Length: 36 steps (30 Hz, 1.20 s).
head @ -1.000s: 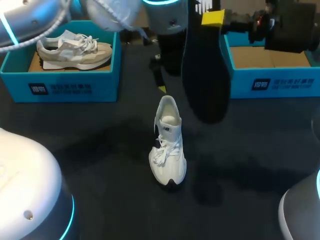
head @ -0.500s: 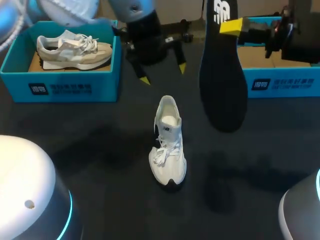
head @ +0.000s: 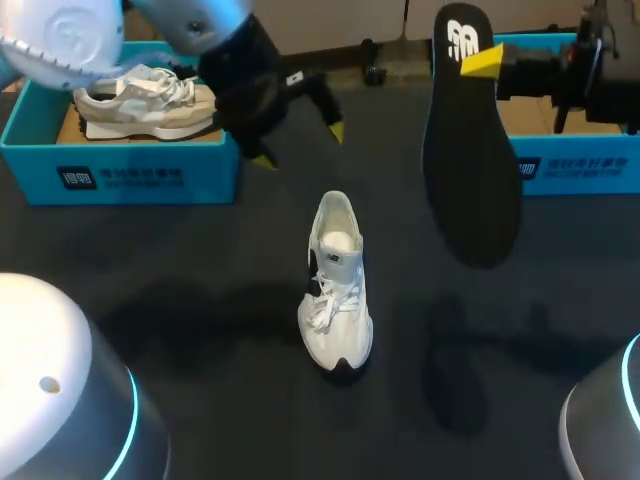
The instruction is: Take the shoe out of the shoebox, open the shoe tongue, remove and reinsert the insole, then place the shoe into the shoebox
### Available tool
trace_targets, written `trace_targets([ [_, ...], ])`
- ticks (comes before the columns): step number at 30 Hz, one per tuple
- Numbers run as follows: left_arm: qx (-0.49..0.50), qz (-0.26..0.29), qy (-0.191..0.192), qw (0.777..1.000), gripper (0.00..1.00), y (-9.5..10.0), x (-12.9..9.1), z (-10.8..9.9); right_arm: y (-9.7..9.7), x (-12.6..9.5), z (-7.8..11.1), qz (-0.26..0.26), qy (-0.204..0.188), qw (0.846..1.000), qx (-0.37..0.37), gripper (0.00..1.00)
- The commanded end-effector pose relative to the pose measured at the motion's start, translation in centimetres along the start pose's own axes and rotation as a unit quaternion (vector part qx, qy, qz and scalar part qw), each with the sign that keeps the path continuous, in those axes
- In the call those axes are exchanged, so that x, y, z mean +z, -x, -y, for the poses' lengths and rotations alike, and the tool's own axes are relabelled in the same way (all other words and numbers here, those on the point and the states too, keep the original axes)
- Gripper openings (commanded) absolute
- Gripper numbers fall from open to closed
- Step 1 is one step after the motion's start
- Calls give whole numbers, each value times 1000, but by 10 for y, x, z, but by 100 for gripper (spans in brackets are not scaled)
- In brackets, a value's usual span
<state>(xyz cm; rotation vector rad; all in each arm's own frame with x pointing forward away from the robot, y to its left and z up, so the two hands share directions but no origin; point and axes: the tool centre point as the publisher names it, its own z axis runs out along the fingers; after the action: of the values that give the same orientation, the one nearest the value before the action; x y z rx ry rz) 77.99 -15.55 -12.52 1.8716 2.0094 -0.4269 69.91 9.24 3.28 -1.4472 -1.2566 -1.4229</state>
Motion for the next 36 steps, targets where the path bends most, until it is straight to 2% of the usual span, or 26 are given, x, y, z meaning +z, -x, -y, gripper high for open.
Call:
trace_targets([
  [1,4,101,6,995,100,-9,-6,4,-3,13,-20,9,-17,1000,5,0],
  [7,21,149,5,989,100,-13,-19,6,-2,27,-39,13,-34,999,11,0],
  [16,39,211,9,977,100,-12,-35,14,3,42,-58,7,-54,998,22,0],
  [27,40,221,10,974,100,-11,-37,16,9,49,-66,13,-71,997,37,0],
  [33,40,221,10,974,100,-11,-37,16,25,59,-70,24,-80,995,60,0],
  [36,40,221,10,974,100,-11,-37,16,33,64,-70,16,-69,995,75,0],
])
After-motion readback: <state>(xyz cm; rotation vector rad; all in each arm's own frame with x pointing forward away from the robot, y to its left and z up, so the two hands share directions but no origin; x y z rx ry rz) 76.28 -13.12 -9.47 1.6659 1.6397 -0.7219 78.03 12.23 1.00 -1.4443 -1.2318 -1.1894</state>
